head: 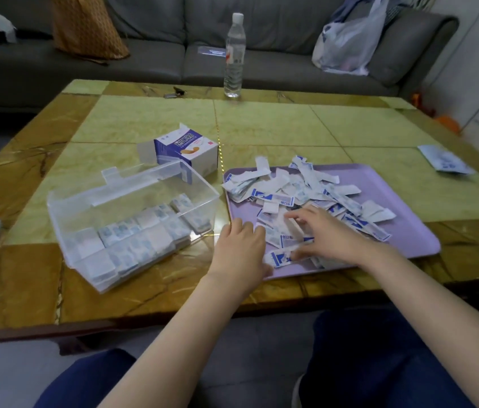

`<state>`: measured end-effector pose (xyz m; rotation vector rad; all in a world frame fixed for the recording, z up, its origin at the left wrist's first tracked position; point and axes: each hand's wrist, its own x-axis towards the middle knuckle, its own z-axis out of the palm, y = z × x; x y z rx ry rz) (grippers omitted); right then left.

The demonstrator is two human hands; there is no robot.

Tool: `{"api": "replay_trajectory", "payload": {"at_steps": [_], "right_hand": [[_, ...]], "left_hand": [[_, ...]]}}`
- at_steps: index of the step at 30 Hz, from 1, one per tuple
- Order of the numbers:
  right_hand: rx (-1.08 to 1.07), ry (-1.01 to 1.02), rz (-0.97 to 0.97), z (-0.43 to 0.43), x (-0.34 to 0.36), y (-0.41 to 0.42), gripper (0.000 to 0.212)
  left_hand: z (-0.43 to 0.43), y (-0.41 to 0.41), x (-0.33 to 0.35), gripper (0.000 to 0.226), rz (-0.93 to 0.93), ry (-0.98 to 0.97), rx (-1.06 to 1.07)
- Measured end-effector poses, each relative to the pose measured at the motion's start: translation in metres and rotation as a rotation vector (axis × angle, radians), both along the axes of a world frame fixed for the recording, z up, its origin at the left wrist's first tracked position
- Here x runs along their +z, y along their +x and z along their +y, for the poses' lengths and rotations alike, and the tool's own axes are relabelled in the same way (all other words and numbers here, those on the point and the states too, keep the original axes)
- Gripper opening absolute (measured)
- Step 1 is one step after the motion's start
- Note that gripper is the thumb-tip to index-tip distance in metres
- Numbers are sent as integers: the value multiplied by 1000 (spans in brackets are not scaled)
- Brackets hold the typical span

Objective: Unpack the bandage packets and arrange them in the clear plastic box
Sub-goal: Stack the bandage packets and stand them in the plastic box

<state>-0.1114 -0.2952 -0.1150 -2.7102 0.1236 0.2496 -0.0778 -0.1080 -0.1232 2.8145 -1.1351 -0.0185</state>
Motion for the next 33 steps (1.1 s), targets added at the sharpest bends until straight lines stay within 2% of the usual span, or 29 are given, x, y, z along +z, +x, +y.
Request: {"api": "replay_trajectory", "payload": {"at_steps": [3, 6, 10, 13, 16, 17, 18, 20, 21, 24, 28, 30, 33], "right_hand": [[-18, 5, 0, 1, -1, 0, 91], [-4, 9, 12, 3, -1, -3, 82], [-71, 118, 55, 3, -2, -6, 76], [-48, 100, 75, 5, -2, -7, 59], [60, 9, 25, 6, 3, -9, 17], [91, -29, 16, 7, 5, -10, 9], [117, -59, -4, 9, 8, -11, 12], [137, -150, -53, 11, 10, -11, 3], [136, -209, -100, 13, 10, -10, 11], [125, -307, -246, 16, 7, -6, 16], [82, -247, -432, 21, 3, -1, 20], [108, -219, -440, 22, 3, -1, 27], [202, -261, -304, 25, -4, -3, 38]], "left_hand": [[-13, 0, 3, 43, 13, 62, 28], [-19, 1, 5, 38, 47, 112, 61], [-29, 2, 7, 43, 91, 107, 77], [-33, 6, 7, 52, 38, 12, 70], [-32, 11, 8, 77, 57, -86, -17], [-31, 12, 9, 79, 60, -78, -56], [-30, 12, 9, 76, 60, -61, -88], [-27, 12, 8, 62, 83, -36, -109], [-26, 11, 8, 54, 103, -37, -98], [-22, 10, 9, 39, 123, -69, -35], [-21, 13, 7, 13, 62, -279, 57], [-22, 16, 5, 6, 47, -364, 56], [-23, 15, -6, 15, 119, -369, -14]]}}
